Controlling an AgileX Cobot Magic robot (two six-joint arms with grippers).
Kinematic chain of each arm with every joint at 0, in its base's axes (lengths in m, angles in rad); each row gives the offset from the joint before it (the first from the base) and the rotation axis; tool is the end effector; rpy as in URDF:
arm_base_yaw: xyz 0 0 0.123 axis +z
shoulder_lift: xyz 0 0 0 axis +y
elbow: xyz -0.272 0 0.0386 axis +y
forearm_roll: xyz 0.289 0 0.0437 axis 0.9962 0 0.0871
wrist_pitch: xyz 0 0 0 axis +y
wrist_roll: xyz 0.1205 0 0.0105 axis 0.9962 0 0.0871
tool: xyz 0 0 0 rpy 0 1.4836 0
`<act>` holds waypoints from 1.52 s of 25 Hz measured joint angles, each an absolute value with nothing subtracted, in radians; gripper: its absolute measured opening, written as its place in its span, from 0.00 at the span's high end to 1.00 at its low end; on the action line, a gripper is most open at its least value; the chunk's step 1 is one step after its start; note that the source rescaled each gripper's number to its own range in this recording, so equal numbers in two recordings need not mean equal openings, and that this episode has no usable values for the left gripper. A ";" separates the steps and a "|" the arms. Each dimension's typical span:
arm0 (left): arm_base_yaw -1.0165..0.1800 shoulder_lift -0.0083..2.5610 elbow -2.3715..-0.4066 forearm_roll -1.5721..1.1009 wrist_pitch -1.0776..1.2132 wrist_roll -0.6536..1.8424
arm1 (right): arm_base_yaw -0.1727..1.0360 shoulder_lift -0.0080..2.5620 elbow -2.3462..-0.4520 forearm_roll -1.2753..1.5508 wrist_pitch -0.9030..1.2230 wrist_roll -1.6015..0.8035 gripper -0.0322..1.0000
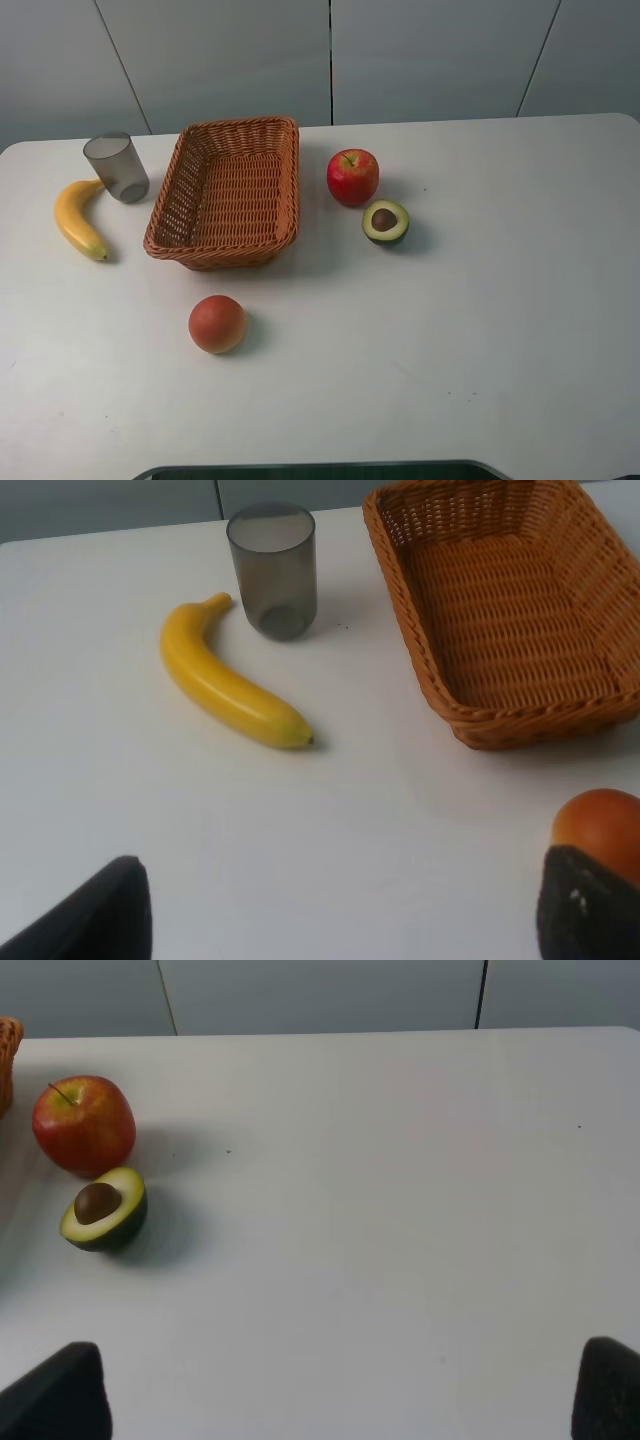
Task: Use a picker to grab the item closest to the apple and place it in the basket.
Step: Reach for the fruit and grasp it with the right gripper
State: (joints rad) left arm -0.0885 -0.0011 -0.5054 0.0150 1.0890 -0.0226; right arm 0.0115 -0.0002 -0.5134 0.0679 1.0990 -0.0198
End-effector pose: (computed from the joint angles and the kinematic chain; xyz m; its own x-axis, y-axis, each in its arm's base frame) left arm 0.0658 -0.0042 0.2822 -0.4745 0.0264 -0.8798 0.0693 0.9976 -0.0075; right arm 0.0642 0.0081 0.2840 -0.4777 0.0056 -0.8785 -0.0593 0.9975 0.0386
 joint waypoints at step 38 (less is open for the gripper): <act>-0.088 -0.001 -0.505 0.015 1.089 -0.023 | 0.011 0.000 -0.513 0.068 1.099 -0.020 0.00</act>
